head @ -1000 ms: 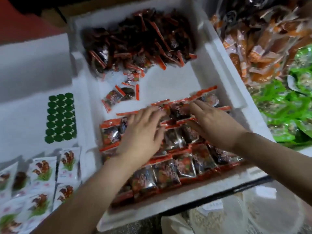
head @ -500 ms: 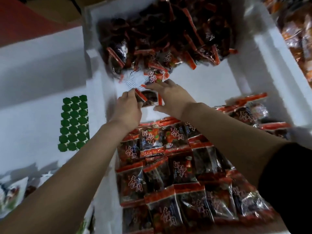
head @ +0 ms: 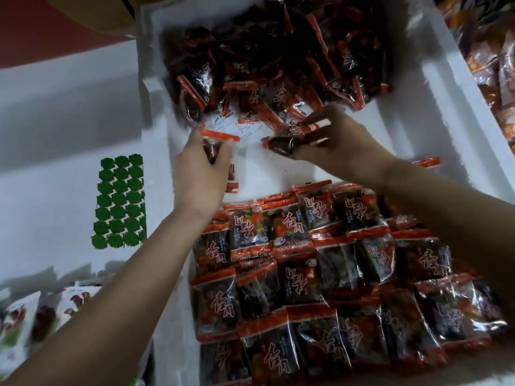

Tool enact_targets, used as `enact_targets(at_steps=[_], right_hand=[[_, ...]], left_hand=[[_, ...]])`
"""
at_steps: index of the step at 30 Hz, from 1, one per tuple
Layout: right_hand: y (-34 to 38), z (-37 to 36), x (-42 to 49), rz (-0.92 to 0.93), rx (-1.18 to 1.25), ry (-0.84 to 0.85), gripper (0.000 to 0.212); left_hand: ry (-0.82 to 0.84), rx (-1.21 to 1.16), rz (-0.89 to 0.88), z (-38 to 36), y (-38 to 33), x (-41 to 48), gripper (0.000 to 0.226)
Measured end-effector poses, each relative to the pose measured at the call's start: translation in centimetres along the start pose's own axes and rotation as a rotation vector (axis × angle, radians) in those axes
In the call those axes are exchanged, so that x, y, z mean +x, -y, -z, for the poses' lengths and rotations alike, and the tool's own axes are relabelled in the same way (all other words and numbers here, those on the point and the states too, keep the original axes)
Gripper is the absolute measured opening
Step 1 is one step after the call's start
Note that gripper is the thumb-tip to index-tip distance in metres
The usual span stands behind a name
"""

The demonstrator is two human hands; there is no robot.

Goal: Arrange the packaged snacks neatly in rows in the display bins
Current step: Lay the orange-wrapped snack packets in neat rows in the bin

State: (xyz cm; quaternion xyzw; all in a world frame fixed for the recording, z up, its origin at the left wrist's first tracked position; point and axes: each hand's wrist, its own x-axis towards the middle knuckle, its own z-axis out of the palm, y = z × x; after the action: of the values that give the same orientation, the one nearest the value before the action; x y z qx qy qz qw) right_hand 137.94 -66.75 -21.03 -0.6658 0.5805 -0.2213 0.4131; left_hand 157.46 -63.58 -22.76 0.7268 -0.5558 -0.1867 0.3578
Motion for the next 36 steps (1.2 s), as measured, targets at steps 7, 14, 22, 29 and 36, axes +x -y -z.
enact_targets(at_steps=[7,14,22,29,36], right_hand=[[0.5,0.6,-6.1,-0.369,0.725,0.195,0.030],[-2.0,2.1,-10.8,-0.352,0.765,0.125,0.045],[-4.7,4.5,-16.4,-0.193,0.594,0.168,0.034],[-7.9,6.6,-18.3,-0.199,0.751,-0.152,0.042],[-10.2,12.1,-18.8,0.134,-0.229,-0.281,0.029]], left_hand=[[0.236,-0.729,0.657,-1.3,-4.0,-3.8,0.029],[0.420,-0.762,0.572,-2.1,-6.7,-8.8,0.063],[0.478,-0.571,0.351,-3.6,-9.7,-12.8,0.031],[0.520,-0.544,0.285,-5.6,-11.3,-15.5,0.035],[0.543,-0.547,0.267,-6.9,-11.9,-18.4,0.025]])
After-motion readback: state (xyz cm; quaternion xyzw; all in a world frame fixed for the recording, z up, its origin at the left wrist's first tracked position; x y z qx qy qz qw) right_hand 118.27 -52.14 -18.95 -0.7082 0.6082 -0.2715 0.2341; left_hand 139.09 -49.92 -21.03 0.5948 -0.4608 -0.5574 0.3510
